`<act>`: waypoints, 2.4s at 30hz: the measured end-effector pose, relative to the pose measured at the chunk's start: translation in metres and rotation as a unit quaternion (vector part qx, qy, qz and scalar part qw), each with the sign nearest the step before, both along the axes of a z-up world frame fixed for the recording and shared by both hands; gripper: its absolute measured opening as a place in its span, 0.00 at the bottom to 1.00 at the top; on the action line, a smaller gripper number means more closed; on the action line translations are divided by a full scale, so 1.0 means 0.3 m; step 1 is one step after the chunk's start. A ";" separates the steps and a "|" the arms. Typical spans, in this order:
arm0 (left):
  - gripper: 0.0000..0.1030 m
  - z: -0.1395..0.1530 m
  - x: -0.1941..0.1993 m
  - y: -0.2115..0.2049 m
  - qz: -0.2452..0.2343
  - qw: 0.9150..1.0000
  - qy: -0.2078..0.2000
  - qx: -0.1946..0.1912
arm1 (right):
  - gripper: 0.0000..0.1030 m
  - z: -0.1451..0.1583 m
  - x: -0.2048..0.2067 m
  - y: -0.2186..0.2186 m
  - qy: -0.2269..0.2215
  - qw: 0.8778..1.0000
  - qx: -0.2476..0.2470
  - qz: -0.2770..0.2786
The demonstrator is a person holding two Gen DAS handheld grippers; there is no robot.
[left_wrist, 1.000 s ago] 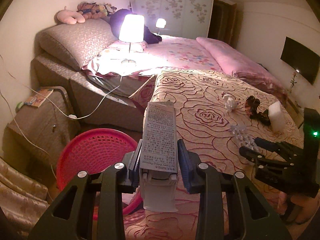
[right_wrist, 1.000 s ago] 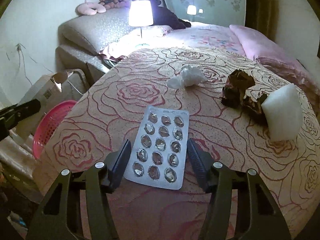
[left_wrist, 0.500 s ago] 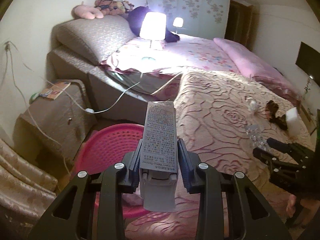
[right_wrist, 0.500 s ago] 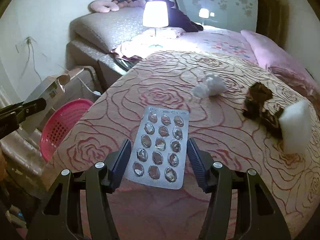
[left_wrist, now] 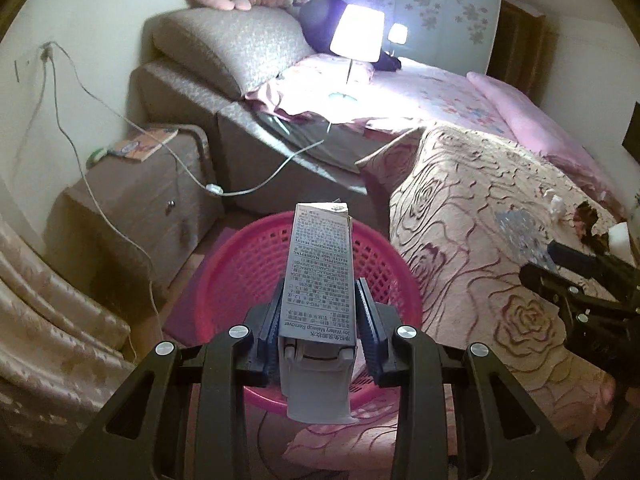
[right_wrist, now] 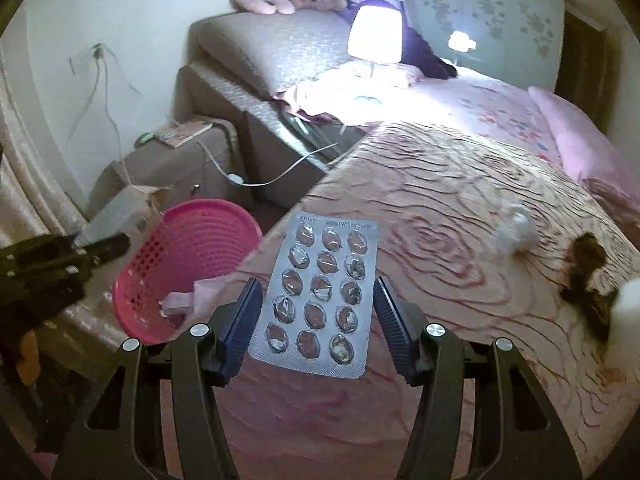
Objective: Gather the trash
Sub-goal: 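Carry box and blister pack over the pink wastebasket and open both tools, then move both open tools back to the trash on the bedspread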
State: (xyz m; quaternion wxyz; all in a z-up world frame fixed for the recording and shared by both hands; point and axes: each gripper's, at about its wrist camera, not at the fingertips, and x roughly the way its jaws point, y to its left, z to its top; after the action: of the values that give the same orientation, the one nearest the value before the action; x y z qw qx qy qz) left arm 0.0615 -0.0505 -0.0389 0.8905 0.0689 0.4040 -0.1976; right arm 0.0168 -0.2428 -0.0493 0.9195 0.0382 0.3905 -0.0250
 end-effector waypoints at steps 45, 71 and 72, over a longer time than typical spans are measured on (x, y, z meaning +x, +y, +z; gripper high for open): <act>0.53 -0.088 0.095 0.105 0.046 0.998 0.031 -0.015 | 0.71 -0.034 0.172 0.126 0.009 0.999 0.034 0.040; 0.64 -0.026 -0.046 -0.076 -0.035 0.999 -0.001 -0.018 | 0.71 -0.035 -0.217 -0.193 -0.016 0.996 -0.020 -0.088; 0.64 -0.029 -0.052 -0.086 -0.039 0.999 -0.001 -0.017 | 0.71 -0.038 -0.227 -0.206 -0.016 0.995 -0.019 -0.094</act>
State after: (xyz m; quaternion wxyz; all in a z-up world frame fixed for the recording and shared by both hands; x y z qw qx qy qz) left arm 0.0457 -0.0762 -0.0476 0.8834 0.0694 0.3969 -0.2394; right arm -0.0513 -0.3045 -0.0607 0.9198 0.0576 0.3698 -0.1179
